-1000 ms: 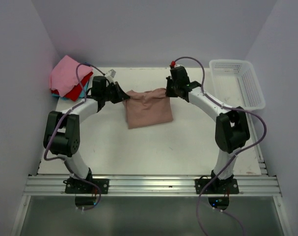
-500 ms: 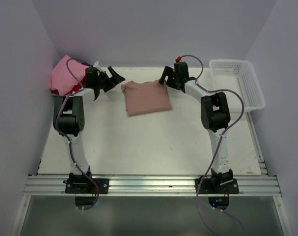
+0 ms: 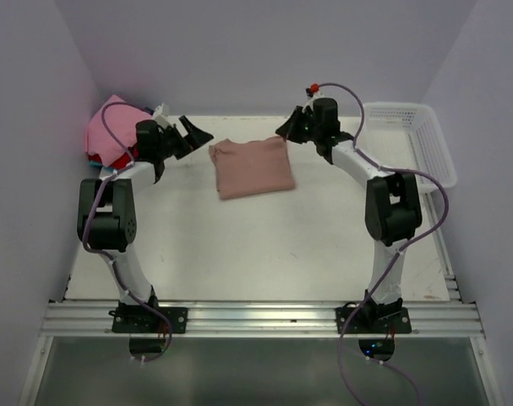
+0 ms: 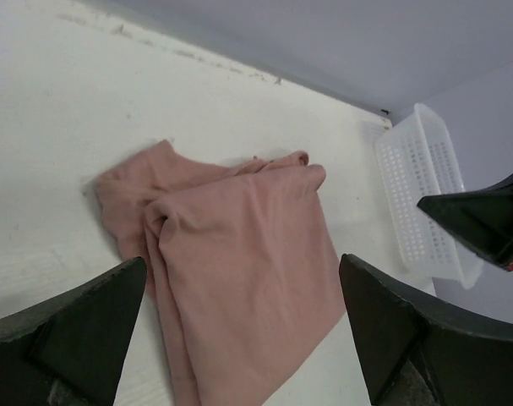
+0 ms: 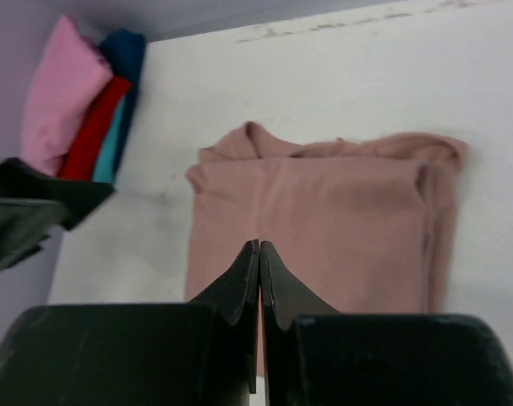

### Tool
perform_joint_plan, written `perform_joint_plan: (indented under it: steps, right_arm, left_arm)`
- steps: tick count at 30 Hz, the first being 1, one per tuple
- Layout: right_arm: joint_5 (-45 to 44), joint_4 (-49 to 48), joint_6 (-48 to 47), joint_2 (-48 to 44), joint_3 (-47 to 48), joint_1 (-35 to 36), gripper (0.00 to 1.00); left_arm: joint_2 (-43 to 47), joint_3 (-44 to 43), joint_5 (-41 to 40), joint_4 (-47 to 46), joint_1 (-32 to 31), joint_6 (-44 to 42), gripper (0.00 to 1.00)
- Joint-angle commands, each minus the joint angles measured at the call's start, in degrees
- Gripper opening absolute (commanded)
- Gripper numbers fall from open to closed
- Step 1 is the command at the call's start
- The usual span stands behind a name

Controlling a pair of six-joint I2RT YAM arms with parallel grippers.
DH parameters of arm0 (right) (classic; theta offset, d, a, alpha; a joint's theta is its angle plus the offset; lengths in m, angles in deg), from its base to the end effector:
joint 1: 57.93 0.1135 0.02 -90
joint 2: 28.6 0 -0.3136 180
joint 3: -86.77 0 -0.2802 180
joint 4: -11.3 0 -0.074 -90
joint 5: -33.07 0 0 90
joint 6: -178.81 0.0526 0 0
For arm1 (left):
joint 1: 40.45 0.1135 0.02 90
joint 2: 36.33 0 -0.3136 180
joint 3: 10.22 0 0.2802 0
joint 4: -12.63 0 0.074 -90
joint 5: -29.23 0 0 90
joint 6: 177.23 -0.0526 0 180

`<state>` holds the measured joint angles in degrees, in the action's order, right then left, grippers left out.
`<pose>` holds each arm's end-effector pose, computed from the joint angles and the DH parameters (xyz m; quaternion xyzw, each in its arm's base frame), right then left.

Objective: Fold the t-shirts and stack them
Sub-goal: Fold the tshirt, then neatly place the folded tshirt to the corner

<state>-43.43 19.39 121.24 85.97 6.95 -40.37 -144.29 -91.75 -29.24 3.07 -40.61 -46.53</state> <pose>0.5087 0.1739 0.2812 0.0421 0.8271 0.3217 0.4589 0.4813 -0.0289 0.2526 -0.1160 0.7812 -0.4046 0.4611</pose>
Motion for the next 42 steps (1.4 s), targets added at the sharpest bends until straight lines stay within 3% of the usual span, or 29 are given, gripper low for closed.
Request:
perform_joint_plan:
  steps: [1,2,4,7,14,19,23,31,37,40,41,42]
  right_arm:
    - [20.28,6.9,5.33,7.93,9.96,-0.07,0.0]
    - [25.3,7.34,8.07,14.39,12.36,0.19,0.0]
    - [30.44,7.7,13.43,18.05,15.27,0.8,0.0]
    - [23.62,11.56,9.52,18.94,15.64,3.09,0.0]
    - [19.12,14.73,7.3,18.86,14.15,4.67,0.0]
    - [14.55,16.75,5.02,18.33,12.48,5.2,0.0]
    - [8.49,20.35,2.91,17.89,11.51,5.99,0.0]
    - [7.07,22.64,0.8,17.54,11.33,6.7,0.0]
    - [6.98,23.96,-0.17,17.45,11.86,6.7,0.0]
    - [7.33,24.31,-0.34,17.54,11.77,6.61,0.0]
    - [7.33,24.23,-0.34,17.62,11.77,6.69,0.0]
    - [7.51,24.05,-0.17,17.62,11.42,6.7,0.0]
  left_arm:
    - [-4.26,2.97,4.31,4.35,0.08,-1.95,1.0]
    - [-4.53,3.85,5.03,4.53,0.08,-2.04,1.0]
    - [-5.67,5.79,5.56,5.05,-0.01,-2.82,1.0]
    - [-7.08,4.84,6.09,8.3,-0.19,-4.14,1.0]
    - [-8.23,2.2,6.53,13.75,-1.15,-6.43,1.0]
    - [-13.84,-1.05,8.99,17.09,-2.03,-7.13,1.0]
    - [-17.45,-3.69,6.45,21.4,-4.31,-8.62,1.0]
    - [-27.91,-18.19,-0.94,35.89,-10.73,-10.3,1.0]
    - [-28.71,-15.39,1.95,27.24,-15.13,-5.12,1.0]
    - [-28.62,-13.46,5.72,22.4,-15.57,-3.01,0.84]
    - [-28.62,-12.84,8.43,19.24,-15.57,-1.44,0.62]
    - [-28.45,-11.53,9.68,17.29,-15.57,-0.73,0.46]
